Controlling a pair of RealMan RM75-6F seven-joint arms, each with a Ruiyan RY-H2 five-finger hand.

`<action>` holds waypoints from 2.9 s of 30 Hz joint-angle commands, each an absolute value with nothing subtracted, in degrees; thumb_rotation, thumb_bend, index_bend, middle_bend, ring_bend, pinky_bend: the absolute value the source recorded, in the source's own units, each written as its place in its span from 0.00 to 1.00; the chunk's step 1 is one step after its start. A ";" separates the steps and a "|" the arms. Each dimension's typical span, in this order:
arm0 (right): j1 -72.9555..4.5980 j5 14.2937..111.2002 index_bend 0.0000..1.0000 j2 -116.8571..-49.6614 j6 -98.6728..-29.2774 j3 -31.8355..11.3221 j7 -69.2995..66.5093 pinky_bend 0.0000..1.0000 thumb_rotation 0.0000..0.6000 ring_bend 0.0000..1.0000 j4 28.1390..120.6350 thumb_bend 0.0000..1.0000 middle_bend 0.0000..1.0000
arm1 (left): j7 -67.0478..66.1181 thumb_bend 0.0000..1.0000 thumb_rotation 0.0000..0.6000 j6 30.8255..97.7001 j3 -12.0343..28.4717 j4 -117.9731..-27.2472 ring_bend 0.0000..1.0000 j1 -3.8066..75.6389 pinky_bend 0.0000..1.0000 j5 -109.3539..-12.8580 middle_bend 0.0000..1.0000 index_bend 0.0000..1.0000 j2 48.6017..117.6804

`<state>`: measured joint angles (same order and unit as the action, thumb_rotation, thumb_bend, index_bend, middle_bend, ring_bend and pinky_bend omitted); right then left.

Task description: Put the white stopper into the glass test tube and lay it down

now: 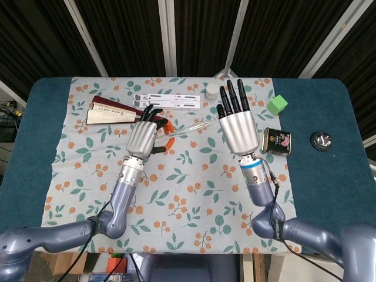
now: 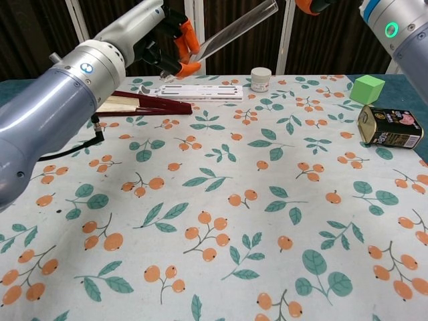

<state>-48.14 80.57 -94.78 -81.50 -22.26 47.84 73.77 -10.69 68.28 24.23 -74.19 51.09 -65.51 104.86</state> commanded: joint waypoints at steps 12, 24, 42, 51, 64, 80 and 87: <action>-48.80 80.28 0.75 -95.36 -81.59 -22.09 47.66 0.00 1.00 0.00 72.92 0.42 0.23 | -11.60 0.60 1.00 67.89 24.97 -73.01 0.17 52.29 0.00 -64.07 0.65 0.63 106.70; -48.73 80.31 0.75 -95.03 -81.78 -21.65 47.56 0.00 1.00 0.00 73.10 0.42 0.23 | -11.15 0.60 1.00 68.97 24.92 -73.13 0.17 51.79 0.00 -64.75 0.65 0.64 106.18; -48.83 80.15 0.75 -94.41 -81.94 -21.52 47.90 0.00 1.00 0.00 73.84 0.42 0.23 | -11.29 0.60 1.00 69.10 24.98 -73.45 0.17 51.81 0.00 -64.85 0.65 0.64 105.89; -48.83 79.81 0.75 -94.37 -81.91 -21.50 48.04 0.00 1.00 0.00 73.87 0.42 0.23 | -10.92 0.60 1.00 69.33 25.01 -73.36 0.17 51.64 0.00 -65.03 0.65 0.64 105.58; -48.80 79.91 0.75 -94.36 -82.04 -21.14 48.11 0.00 1.00 0.00 73.99 0.42 0.23 | -10.99 0.60 1.00 69.19 25.03 -72.98 0.17 51.85 0.00 -64.94 0.65 0.64 105.66; -48.84 79.76 0.75 -94.17 -81.97 -21.08 48.33 0.00 1.00 0.00 74.52 0.42 0.23 | -10.68 0.60 1.00 69.07 25.04 -72.38 0.17 51.99 0.00 -64.96 0.65 0.64 105.74; -48.85 79.78 0.75 -94.10 -81.94 -21.00 48.38 0.00 1.00 0.00 74.68 0.42 0.23 | -10.60 0.60 1.00 69.15 25.05 -72.38 0.17 52.11 0.00 -65.04 0.65 0.64 105.93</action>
